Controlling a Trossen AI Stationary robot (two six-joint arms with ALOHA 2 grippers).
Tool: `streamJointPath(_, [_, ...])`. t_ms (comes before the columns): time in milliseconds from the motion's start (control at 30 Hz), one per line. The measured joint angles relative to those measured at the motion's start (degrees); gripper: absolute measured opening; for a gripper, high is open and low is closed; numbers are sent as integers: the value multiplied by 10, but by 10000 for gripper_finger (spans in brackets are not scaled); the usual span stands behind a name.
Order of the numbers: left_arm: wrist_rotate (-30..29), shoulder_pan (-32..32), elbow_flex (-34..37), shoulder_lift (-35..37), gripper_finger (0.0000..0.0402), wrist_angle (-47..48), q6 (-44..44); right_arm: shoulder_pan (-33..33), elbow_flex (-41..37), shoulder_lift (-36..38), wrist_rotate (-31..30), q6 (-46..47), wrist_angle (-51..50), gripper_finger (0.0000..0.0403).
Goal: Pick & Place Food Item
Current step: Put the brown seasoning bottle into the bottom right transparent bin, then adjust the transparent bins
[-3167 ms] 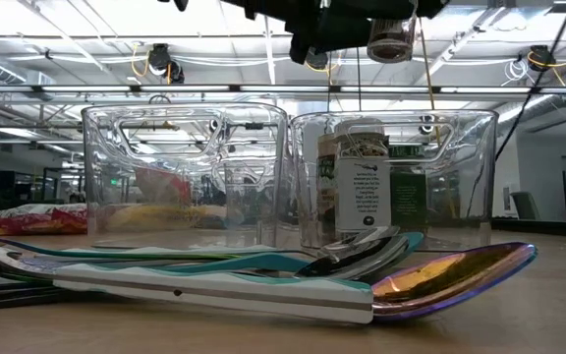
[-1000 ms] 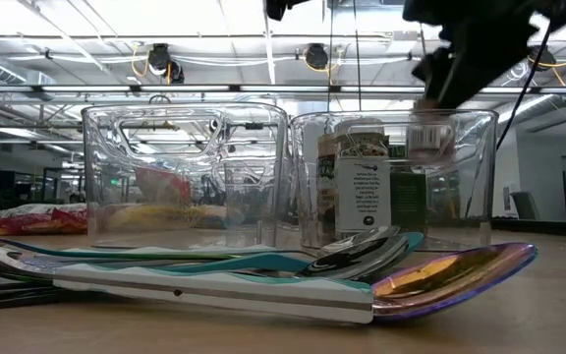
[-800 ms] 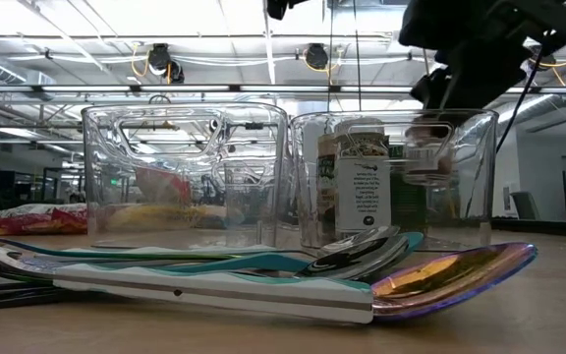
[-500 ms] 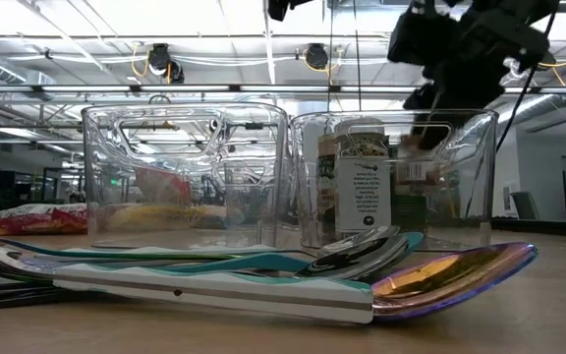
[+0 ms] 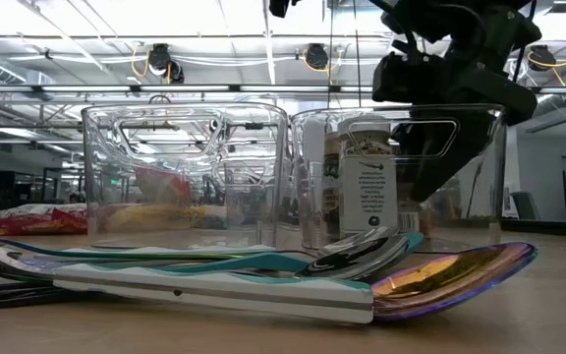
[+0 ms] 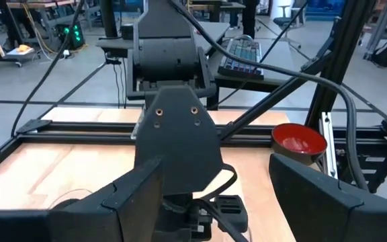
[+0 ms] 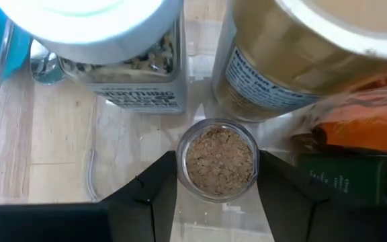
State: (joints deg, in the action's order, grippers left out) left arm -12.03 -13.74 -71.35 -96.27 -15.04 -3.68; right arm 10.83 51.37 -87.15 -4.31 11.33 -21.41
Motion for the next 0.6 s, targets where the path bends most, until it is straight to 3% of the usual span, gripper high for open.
streamJointPath(167, [0,-1,0,0,271,0,4,0,-1,8,1,0,2,166])
streamJointPath(433, [0,-2,0,5,271,7,4,0,-2,57,1,-1,-4,328])
streamJointPath(600, [0,-4,1,24,271,41,6,2,-2,110,1,1,-4,369])
